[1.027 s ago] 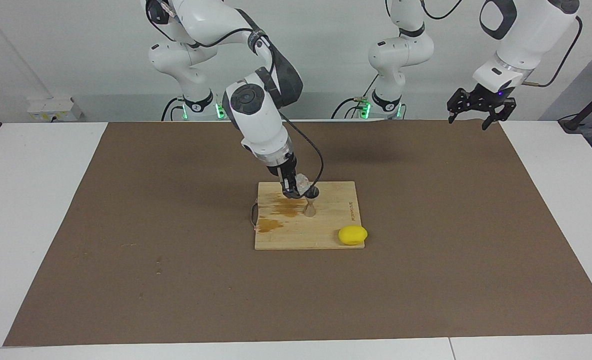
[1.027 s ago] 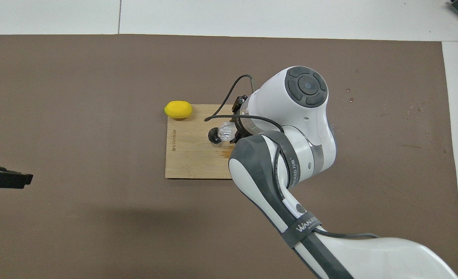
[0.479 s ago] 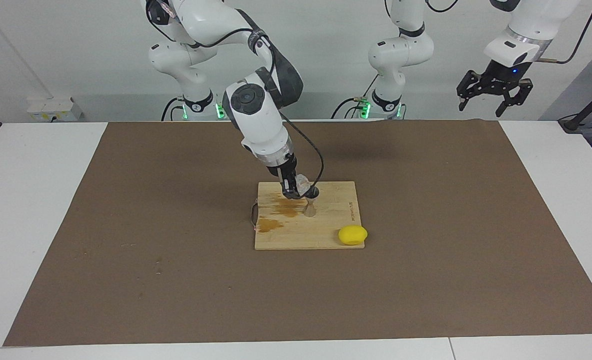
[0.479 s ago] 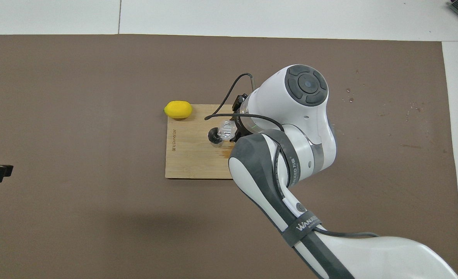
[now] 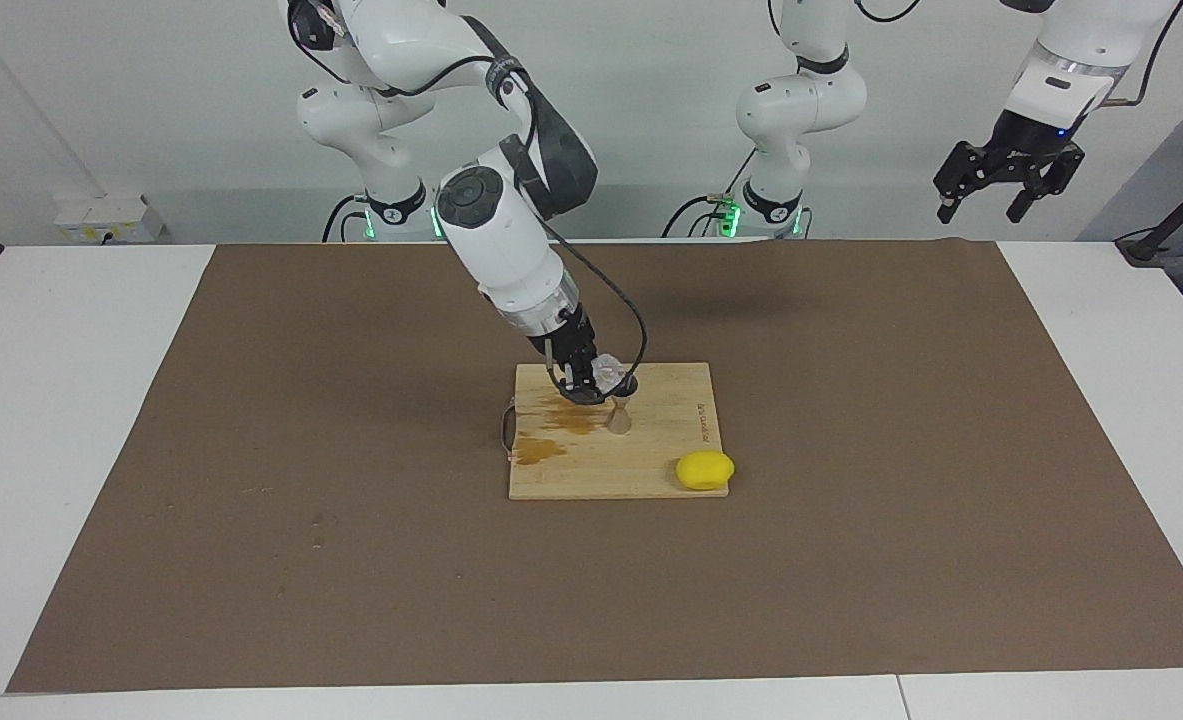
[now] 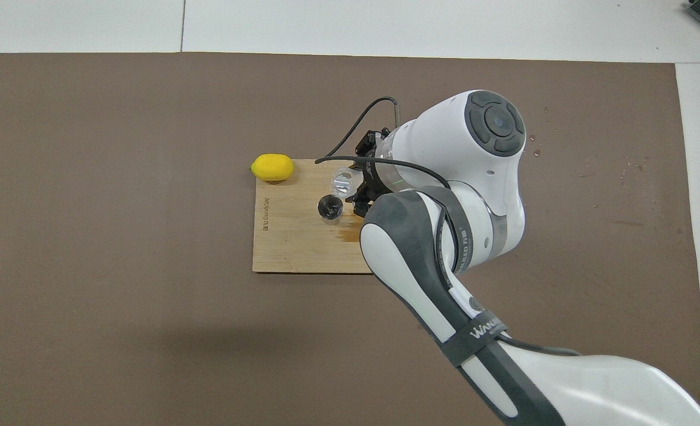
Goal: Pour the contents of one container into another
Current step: 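Carry the glass upright back toward its starting spot with the right gripper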
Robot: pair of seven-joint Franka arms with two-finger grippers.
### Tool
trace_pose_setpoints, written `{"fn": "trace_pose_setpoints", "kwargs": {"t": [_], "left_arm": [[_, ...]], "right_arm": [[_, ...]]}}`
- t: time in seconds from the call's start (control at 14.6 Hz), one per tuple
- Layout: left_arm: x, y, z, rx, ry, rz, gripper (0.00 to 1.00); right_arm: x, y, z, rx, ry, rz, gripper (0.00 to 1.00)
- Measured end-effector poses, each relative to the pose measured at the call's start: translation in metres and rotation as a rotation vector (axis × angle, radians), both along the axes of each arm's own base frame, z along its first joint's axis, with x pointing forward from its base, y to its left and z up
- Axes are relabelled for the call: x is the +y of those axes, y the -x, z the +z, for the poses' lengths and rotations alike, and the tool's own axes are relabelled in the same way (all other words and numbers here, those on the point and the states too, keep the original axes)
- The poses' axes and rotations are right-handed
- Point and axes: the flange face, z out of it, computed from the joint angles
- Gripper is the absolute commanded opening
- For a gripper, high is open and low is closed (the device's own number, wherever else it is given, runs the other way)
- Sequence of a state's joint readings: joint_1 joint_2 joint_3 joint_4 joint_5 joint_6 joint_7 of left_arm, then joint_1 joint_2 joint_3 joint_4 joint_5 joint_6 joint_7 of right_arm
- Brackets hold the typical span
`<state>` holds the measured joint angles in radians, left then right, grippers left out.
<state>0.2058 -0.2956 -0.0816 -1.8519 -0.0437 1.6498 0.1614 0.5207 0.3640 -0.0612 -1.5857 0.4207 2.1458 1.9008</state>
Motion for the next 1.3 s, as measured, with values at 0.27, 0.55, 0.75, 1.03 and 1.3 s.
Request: {"fn": "trace_pose_setpoints", "kwargs": {"t": [0.27,0.55,0.75,1.03,1.3], "left_arm": [[0.001,0.000,0.004,-0.010,0.000,0.029,1.00],[-0.005,-0.005,0.000,-0.009,-0.004,0.038,1.00],[-0.009,-0.014,-0.008,0.009,-0.005,0.027,1.00],[-0.010,-0.048,-0.012,0.012,0.005,0.011,1.00],[-0.018,-0.079,-0.034,0.048,0.016,-0.009,1.00]], "right_arm": [[-0.016,-0.012,0.005,-0.006,-0.095,-0.027,0.00],[-0.052,-0.027,0.018,-0.036,-0.191,-0.036,0.00],[-0.091,-0.036,0.026,-0.062,-0.269,-0.043,0.00],[-0.153,-0.038,0.017,-0.079,-0.359,-0.050,0.00],[-0.211,-0.028,-0.003,-0.067,-0.431,-0.040,0.00]]}}
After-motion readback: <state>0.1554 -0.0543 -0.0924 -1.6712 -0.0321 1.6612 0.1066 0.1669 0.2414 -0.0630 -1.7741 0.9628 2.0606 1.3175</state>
